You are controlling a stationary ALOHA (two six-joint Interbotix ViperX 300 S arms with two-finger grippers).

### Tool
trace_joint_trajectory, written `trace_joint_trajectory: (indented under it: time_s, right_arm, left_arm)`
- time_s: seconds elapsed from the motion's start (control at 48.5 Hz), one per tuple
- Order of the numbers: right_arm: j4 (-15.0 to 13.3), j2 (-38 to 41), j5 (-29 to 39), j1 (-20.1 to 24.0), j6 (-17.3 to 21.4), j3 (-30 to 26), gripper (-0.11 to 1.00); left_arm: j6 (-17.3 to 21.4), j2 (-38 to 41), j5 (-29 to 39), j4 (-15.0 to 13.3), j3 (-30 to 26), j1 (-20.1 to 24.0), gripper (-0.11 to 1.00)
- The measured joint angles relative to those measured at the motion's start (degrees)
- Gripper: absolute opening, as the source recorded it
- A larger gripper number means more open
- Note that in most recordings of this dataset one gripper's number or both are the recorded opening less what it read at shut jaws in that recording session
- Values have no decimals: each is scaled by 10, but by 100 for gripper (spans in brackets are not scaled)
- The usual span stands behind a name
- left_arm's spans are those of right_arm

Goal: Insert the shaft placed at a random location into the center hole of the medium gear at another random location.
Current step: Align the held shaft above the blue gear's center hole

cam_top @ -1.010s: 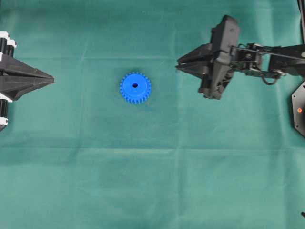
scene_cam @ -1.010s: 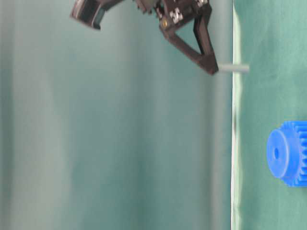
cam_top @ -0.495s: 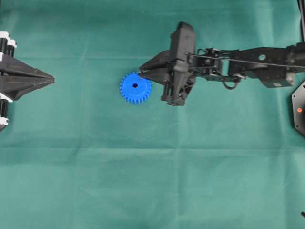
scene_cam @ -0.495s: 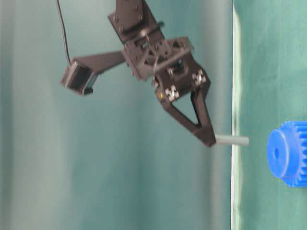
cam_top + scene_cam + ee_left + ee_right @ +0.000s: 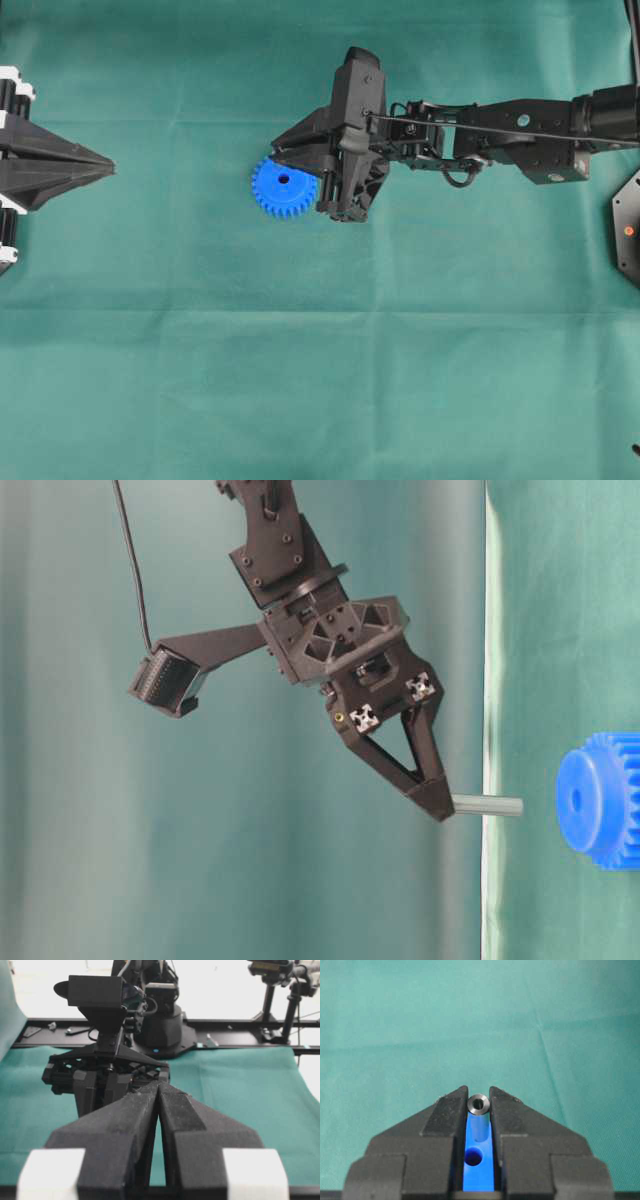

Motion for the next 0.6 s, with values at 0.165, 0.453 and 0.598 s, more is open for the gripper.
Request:
trace_joint_trajectory:
  time_s: [0.165, 0.453, 0.598]
  right_arm:
    - [1, 0, 0, 0, 0, 0, 13]
    - [1, 1, 0, 0, 0, 0, 13]
    - [2, 8, 0, 1, 0, 0, 13]
  left_arm:
    - [0, 0, 0, 0, 0, 0, 0]
    - [0, 0, 0, 0, 0, 0, 0]
    - [0, 0, 0, 1, 0, 0, 0]
